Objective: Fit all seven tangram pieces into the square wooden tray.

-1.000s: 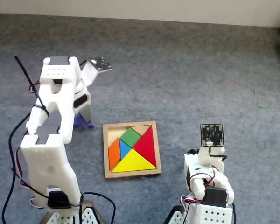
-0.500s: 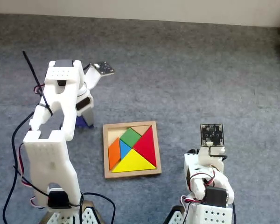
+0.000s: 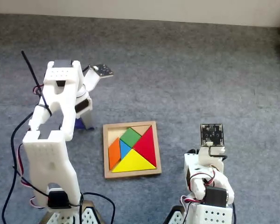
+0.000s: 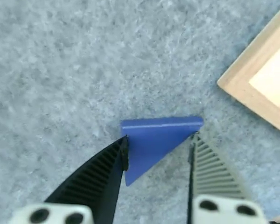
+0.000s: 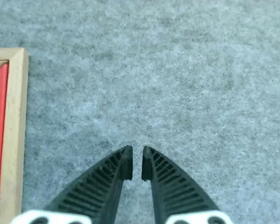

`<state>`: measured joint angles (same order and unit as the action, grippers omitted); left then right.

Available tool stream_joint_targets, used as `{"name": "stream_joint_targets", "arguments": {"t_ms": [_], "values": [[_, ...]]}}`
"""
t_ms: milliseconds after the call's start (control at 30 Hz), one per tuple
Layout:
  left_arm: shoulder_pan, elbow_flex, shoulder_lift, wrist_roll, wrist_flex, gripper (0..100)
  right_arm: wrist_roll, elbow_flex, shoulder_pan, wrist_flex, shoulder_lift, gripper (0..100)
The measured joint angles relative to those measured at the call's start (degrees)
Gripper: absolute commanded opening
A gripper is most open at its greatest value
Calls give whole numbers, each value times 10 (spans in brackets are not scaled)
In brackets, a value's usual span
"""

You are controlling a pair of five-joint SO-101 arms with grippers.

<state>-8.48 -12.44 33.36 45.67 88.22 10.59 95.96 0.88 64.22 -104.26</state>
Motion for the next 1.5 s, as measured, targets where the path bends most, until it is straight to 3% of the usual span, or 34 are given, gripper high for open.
{"name": "stream_joint_targets", "arguments": {"t_ms": [300,500,733,1033,1200,1500], "values": [[1,49,-25,0,3,139,0,0,0,0,0,52],[-1,154,-123,0,-1,149,0,0,0,0,0,52],[-5,263,-245,0,-96,256,0,0,0,0,0,52],[-5,302,-202,19,-238,255,0,0,0,0,0,52],[-5,278,-153,71,-243,255,0,0,0,0,0,52],[-4,253,-132,74,-234,195,0,0,0,0,0,52]]}}
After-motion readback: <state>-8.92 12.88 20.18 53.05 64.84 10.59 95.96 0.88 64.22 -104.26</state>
